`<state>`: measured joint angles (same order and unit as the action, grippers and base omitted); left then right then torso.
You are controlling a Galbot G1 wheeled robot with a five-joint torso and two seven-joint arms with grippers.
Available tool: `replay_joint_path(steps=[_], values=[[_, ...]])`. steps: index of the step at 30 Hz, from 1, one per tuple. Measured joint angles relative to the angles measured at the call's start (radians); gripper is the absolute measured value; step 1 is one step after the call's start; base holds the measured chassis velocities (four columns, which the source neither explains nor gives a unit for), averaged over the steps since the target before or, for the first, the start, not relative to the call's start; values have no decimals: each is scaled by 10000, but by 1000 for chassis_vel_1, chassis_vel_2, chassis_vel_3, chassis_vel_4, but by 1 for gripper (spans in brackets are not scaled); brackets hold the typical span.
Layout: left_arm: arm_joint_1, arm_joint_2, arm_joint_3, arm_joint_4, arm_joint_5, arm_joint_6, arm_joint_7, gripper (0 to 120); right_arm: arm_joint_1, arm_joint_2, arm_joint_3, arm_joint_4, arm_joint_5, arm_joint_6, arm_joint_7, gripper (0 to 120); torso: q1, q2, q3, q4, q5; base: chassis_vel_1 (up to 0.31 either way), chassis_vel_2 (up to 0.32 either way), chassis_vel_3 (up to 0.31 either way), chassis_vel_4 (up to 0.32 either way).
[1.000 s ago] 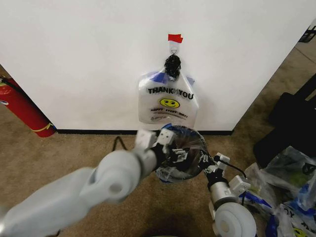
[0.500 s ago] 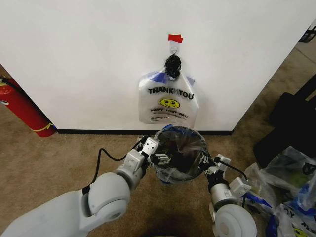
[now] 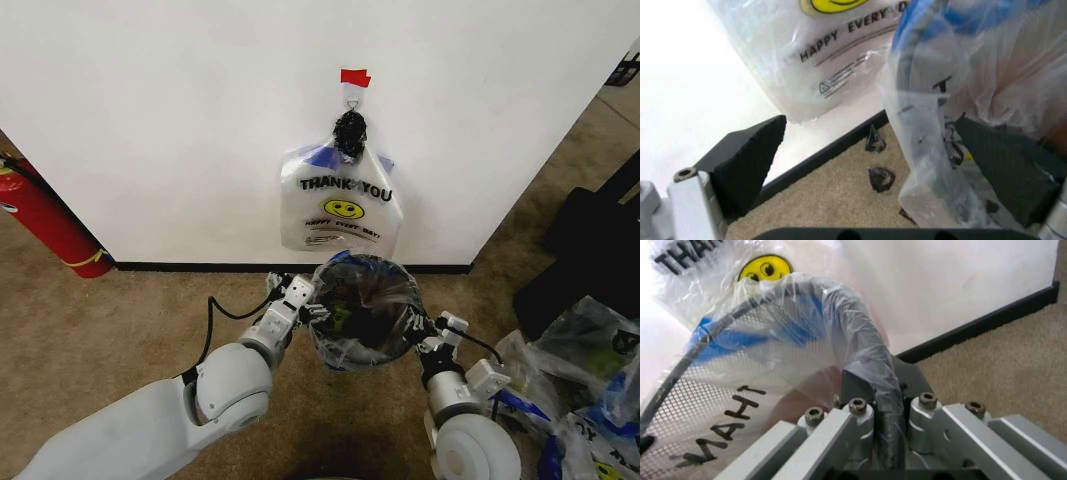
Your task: Pick up the garbage bag from the wall and place it over the trash bin.
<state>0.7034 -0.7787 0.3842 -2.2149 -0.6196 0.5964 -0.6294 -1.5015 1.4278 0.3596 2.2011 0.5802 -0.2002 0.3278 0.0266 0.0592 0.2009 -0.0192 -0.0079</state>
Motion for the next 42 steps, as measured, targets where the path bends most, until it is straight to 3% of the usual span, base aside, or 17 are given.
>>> replay_joint_path(steps=[12, 17, 23, 27, 42], values=[[123, 371, -340, -311, 117, -164, -140, 100, 46, -7, 25, -26, 53, 1, -10, 0, 0, 0, 0, 0, -1, 0, 0, 0, 0], [181, 238, -282, -568, -345, -135, -220, 100, 30, 5, 25, 56, 56, 1, -13, 0, 0, 0, -1, -1, 0, 0, 0, 0, 0], [425, -384, 31, 209, 1396, -276, 385, 100, -18, 180, 69, 134, -1, -2, -34, 0, 0, 0, 0, 0, -2, 0, 0, 0, 0], [354, -436, 32, 506, 1770, -314, 414, 100, -42, 239, 137, 227, -15, -7, -35, 0, 0, 0, 0, -2, -1, 0, 0, 0, 0], [637, 28, -333, 125, 1795, -651, 275, 100, -35, 204, 120, 270, -44, -36, -60, 0, 0, 0, 0, -1, -1, 0, 0, 0, 0]])
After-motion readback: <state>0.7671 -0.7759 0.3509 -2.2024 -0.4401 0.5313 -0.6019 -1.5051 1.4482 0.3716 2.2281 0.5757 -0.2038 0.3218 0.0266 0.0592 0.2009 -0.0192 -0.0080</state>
